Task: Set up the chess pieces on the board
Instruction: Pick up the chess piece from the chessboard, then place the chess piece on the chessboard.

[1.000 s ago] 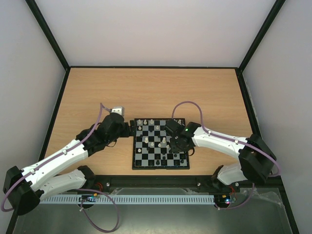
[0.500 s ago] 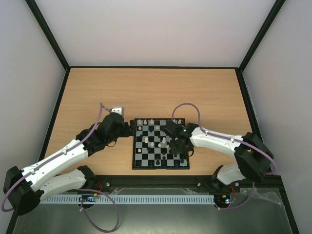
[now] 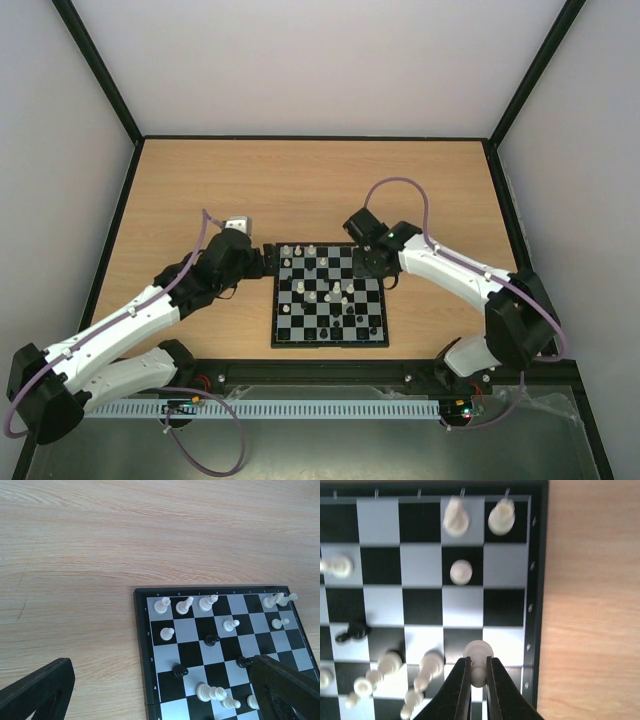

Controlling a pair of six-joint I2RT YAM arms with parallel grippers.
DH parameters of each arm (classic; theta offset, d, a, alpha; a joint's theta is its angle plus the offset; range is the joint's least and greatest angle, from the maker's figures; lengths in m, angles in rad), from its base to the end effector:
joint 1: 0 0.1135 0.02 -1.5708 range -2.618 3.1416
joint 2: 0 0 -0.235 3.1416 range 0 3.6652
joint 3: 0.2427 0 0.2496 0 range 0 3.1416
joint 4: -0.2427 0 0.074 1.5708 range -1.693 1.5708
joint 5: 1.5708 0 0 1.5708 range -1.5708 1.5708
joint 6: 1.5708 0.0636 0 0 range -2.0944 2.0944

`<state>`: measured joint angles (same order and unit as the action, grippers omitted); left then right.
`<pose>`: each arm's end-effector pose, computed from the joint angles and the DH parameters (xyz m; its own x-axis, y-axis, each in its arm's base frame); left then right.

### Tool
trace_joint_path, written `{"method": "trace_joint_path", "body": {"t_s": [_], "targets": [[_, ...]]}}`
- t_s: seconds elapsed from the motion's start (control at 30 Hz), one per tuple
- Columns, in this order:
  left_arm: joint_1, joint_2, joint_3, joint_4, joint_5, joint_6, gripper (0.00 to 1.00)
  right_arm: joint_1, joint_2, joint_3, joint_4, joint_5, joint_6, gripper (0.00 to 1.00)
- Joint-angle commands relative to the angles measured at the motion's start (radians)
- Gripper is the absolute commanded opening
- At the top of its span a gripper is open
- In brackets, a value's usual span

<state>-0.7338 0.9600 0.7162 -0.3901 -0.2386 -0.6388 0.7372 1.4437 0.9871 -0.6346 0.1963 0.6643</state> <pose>0.1914 -0.1524 0.2253 -0.6568 -0.1878 -0.7303 0.1466 0.9182 -0.3680 0.2283 0.1905 0.1726 -0.8825 0.0154 -0.4700 -0.0617 0.9870 0.1482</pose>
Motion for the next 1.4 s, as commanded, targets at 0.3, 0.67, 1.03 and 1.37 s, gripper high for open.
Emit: {"method": "trace_joint_path", "body": {"t_s": [0.3, 0.67, 1.03, 1.37], "targets": [[0.029, -0.035, -0.008, -0.016, 0.015, 0.03, 0.99, -0.135, 0.19, 0.101, 0.015, 0.007, -0.126, 0.04], [0.041, -0.023, -0.012, -0.007, 0.022, 0.031, 0.99, -0.154, 0.285, 0.152, 0.042, -0.012, -0.158, 0.04], [0.051, -0.006, -0.015, 0.003, 0.036, 0.033, 0.99, -0.163, 0.289, 0.144, 0.037, -0.012, -0.169, 0.05], [0.053, 0.009, 0.001, -0.005, 0.038, 0.033, 0.99, -0.163, 0.249, 0.156, 0.038, -0.033, -0.185, 0.21]]}}
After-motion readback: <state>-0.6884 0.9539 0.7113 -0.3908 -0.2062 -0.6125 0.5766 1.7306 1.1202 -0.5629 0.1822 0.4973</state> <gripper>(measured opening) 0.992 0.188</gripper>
